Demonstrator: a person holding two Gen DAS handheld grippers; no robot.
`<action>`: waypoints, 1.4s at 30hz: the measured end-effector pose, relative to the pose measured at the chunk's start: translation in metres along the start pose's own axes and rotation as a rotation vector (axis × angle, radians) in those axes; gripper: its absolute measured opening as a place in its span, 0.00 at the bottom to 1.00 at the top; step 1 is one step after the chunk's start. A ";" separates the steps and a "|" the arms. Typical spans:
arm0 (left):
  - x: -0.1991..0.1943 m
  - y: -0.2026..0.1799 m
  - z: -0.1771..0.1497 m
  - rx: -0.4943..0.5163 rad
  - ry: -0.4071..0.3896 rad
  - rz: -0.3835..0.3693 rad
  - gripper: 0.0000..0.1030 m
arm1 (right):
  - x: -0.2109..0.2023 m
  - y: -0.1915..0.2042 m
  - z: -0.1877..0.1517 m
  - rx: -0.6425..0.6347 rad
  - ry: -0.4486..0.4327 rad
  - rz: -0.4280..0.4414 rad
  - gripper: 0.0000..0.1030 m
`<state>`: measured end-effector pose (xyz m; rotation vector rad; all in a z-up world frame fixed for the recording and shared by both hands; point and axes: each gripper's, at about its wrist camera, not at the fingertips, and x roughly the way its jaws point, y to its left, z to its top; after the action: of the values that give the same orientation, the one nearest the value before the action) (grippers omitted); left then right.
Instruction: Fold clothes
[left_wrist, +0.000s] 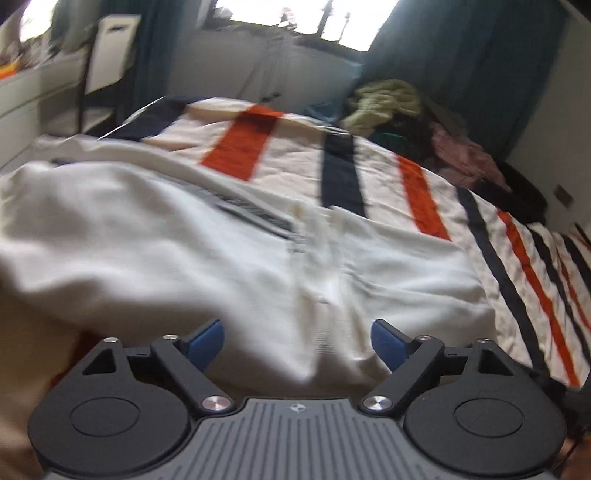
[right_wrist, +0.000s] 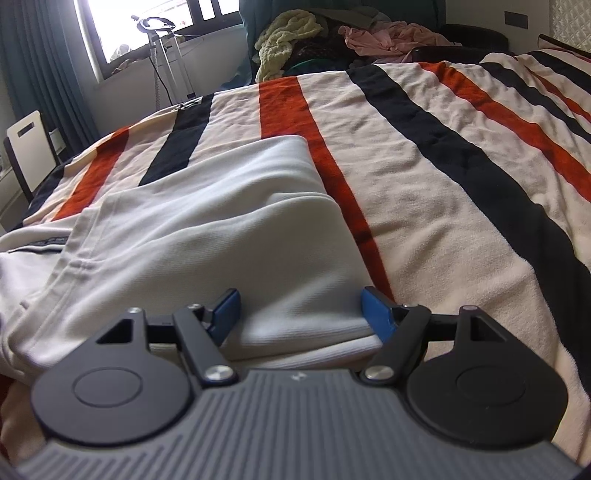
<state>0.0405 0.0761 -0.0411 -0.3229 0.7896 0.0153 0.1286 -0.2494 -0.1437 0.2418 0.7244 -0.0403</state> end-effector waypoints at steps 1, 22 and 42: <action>-0.006 0.013 0.005 -0.045 0.013 0.012 0.94 | -0.001 0.000 0.000 0.002 0.000 0.003 0.73; 0.001 0.173 0.052 -0.716 -0.183 0.119 0.83 | -0.010 0.006 -0.005 -0.039 -0.026 -0.014 0.72; -0.008 0.128 0.094 -0.313 -0.398 0.310 0.10 | -0.003 0.025 -0.010 -0.148 0.013 0.073 0.72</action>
<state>0.0832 0.2254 -0.0098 -0.4736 0.4324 0.4844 0.1233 -0.2229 -0.1439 0.1270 0.7270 0.0838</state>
